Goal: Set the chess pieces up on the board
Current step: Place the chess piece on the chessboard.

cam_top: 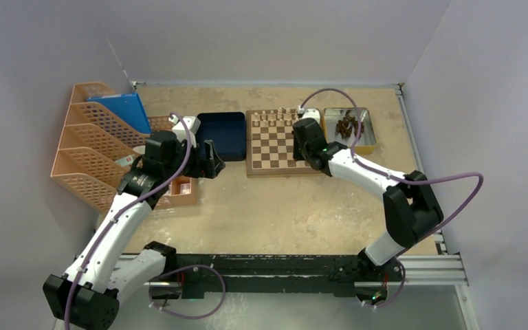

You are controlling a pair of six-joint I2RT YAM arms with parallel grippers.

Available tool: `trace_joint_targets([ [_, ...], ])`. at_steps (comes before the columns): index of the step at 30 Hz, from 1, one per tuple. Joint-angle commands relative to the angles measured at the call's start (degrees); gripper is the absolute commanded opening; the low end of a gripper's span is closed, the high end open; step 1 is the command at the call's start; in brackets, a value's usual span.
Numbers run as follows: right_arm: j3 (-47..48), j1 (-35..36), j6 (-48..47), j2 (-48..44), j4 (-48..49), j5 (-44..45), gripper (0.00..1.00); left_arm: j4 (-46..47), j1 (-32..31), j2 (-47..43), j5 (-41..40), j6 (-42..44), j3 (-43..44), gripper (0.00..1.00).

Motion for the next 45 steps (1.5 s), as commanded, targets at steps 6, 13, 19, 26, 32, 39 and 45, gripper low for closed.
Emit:
trace_joint_targets([
  [6, -2.5, 2.0, 2.5, -1.1, 2.9, 5.2, 0.12, 1.9, -0.2, -0.9, 0.7, 0.3, 0.3, 0.85],
  [13, -3.0, 2.0, 2.3, 1.0, 3.3, 7.9, 0.12, 1.8, -0.3, -0.6, 1.2, 0.3, 0.2, 0.85],
  [19, -5.3, 2.1, 2.4, 1.0, 4.4, 7.1, 0.12, 1.7, -0.2, -0.9, 0.7, 0.3, 0.2, 0.85],
  [26, -7.5, 2.2, 2.0, -0.1, 6.8, 8.9, 0.13, 1.9, -0.3, -0.8, 1.0, 0.3, 0.2, 0.85],
  [32, -8.2, 2.3, 1.4, -1.0, 8.4, 9.7, 0.13, 1.9, -0.3, -0.5, 1.2, 0.3, 0.2, 0.85],
  [39, -8.1, 2.3, 1.4, 0.4, 9.1, 9.3, 0.13, 1.9, -0.3, -0.5, 1.3, 0.2, 0.2, 0.85],
  [45, -8.1, 2.2, 1.5, 1.2, 9.7, 9.2, 0.13, 1.8, -0.3, -0.5, 1.2, 0.2, 0.2, 0.85],
])
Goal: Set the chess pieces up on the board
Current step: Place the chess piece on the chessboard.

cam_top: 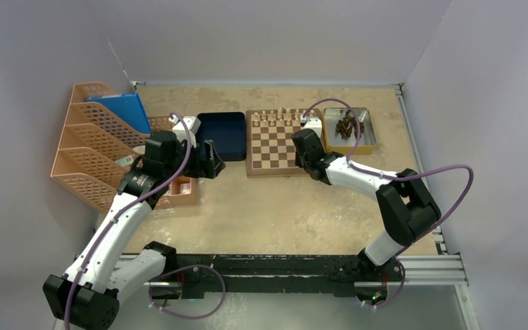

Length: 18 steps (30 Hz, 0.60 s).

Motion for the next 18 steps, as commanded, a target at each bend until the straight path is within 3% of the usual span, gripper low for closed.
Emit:
trace_joint_targets([
  [1, 0.0, 0.1, -0.1, 0.1, 2.4, 1.7, 0.13, 1.8, -0.3, -0.6, 0.8, 0.2, 0.2, 0.85],
  [5, 0.2, 0.2, 0.0, 0.3, 2.0, 1.5, 0.16, 1.8, -0.3, -0.5, 0.7, 0.3, 0.1, 0.85],
  [12, 0.8, 0.2, 0.1, -1.1, 0.0, 0.8, 0.41, 2.0, -0.3, -0.7, 0.5, 0.2, 0.2, 0.85],
  [15, 1.5, 0.3, 0.0, -0.9, -0.6, 0.6, 0.44, 1.8, -0.2, -0.5, 0.7, 0.2, 0.2, 0.85],
  [18, 1.5, 0.2, 0.1, -0.7, -0.7, 0.2, 0.41, 1.8, -0.3, -0.8, 0.5, 0.1, 0.1, 0.85],
])
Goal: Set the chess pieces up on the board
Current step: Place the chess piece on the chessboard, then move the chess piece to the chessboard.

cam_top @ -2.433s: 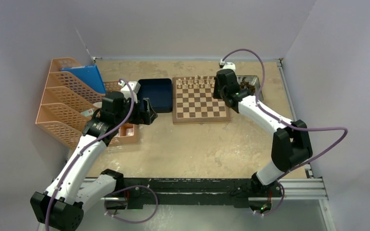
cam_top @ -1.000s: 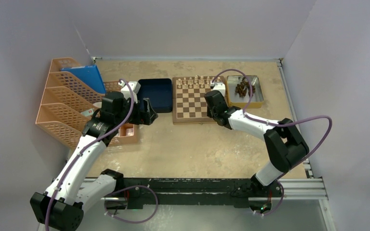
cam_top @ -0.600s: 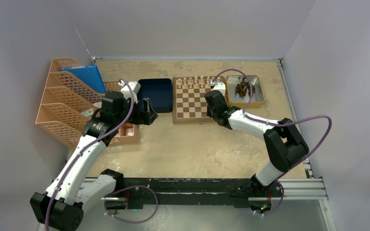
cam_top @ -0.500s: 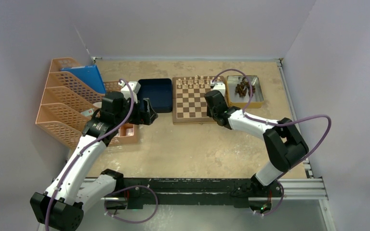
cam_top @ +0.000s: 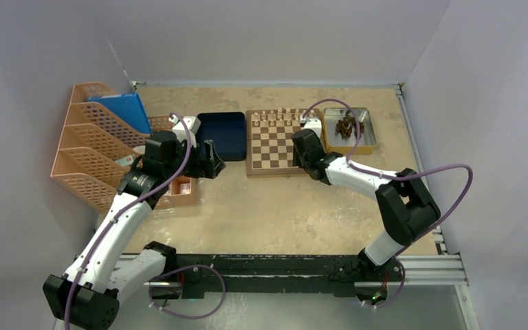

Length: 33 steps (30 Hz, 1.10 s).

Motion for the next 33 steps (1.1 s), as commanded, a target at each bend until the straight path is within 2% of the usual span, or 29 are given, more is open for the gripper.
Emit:
trace_joint_targets([
  [1, 1.6, 0.2, 0.2, -0.8, -0.7, 0.4, 0.40, 1.9, -0.2, -0.8, 0.5, 0.1, 0.1, 0.85],
  [7, 1.5, 0.2, 0.3, -0.4, -1.3, 0.2, 0.35, 1.6, -0.3, -0.6, 0.4, 0.2, 0.2, 0.85],
  [15, 1.6, 0.2, -0.4, -1.3, -1.3, -1.1, 0.16, 1.8, -0.3, -0.6, 0.1, 0.2, 0.1, 0.85],
  [21, 3.1, 1.7, -1.8, -3.1, -0.7, -3.6, 0.15, 1.8, -0.3, -0.7, 0.1, 0.2, 0.2, 0.85],
  [33, 5.4, 3.1, -1.9, 0.6, -1.2, -2.4, 0.15, 1.7, -0.3, -0.7, 0.0, 0.2, 0.2, 0.85],
])
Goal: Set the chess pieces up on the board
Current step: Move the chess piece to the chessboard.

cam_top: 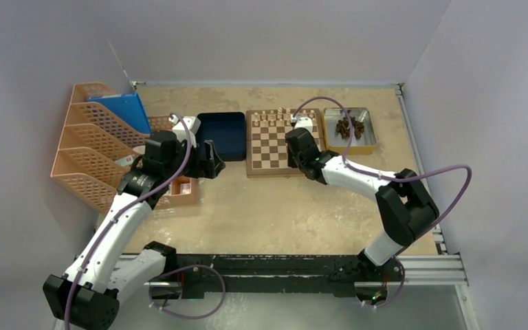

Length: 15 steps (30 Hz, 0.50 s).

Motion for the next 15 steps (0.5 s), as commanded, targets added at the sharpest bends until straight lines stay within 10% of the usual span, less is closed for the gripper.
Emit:
trace_joint_targets([
  [1, 2.5, 0.3, -0.7, 0.9, 0.6, 1.0, 0.15, 1.8, -0.2, -0.8, 0.1, 0.2, 0.2, 0.85],
  [15, 3.2, 0.4, -0.9, 3.9, 1.1, 2.5, 0.17, 1.8, -0.3, -0.7, 0.3, 0.3, 0.3, 0.85],
])
